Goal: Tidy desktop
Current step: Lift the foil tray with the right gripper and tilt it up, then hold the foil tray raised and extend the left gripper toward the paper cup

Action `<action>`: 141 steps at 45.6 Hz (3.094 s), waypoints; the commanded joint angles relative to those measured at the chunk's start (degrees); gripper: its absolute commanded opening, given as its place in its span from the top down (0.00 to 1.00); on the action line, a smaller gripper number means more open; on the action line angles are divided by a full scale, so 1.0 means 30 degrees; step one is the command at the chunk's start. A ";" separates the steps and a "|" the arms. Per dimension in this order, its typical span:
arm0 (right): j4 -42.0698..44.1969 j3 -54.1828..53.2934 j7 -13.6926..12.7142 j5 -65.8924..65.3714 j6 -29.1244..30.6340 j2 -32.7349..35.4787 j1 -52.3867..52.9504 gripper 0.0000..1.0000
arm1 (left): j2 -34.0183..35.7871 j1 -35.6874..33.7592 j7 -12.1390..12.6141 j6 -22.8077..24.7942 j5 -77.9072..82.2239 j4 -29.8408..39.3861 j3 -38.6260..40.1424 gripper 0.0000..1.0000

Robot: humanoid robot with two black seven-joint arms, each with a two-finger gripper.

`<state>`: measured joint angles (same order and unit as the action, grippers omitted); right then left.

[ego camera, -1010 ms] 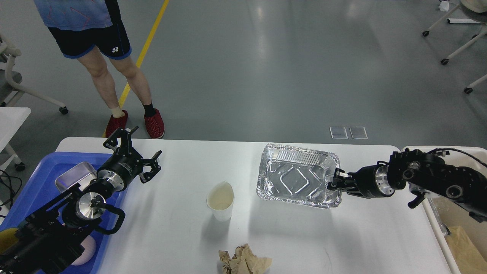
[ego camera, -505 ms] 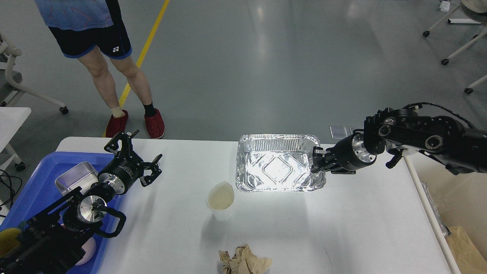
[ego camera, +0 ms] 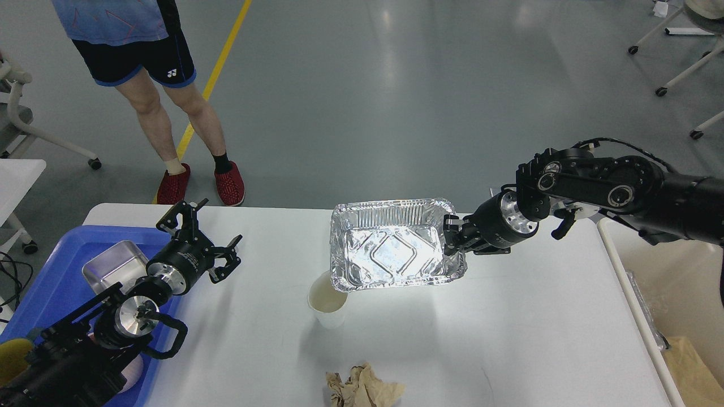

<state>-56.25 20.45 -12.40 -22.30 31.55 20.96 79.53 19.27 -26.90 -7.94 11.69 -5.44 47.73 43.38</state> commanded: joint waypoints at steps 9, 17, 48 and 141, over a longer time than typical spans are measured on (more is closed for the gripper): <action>0.0030 -0.0079 0.0031 0.0576 0.0029 0.0072 -0.0054 1.00 | 0.0021 -0.0320 0.0010 -0.0030 0.0260 0.0203 -0.0953 0.02; 0.0030 -0.0693 0.0177 0.1396 0.0673 0.0335 -0.0083 1.00 | 0.0109 -0.0320 0.0010 -0.0059 0.0260 0.0203 -0.0953 0.02; 0.0381 -0.2921 0.0295 0.1514 0.0469 0.0863 -0.2427 1.00 | 0.2623 -0.0086 0.0273 -0.1257 0.0435 0.4648 -0.1011 0.02; 0.1026 -0.3536 0.0295 0.1309 -0.0088 0.1273 -0.3716 1.00 | 1.0367 -0.5502 0.5342 0.2872 1.1920 1.2276 -0.8916 0.19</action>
<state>-53.18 9.84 -11.50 -18.37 31.33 24.75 68.38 57.25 -38.39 7.43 21.06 30.03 88.51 21.87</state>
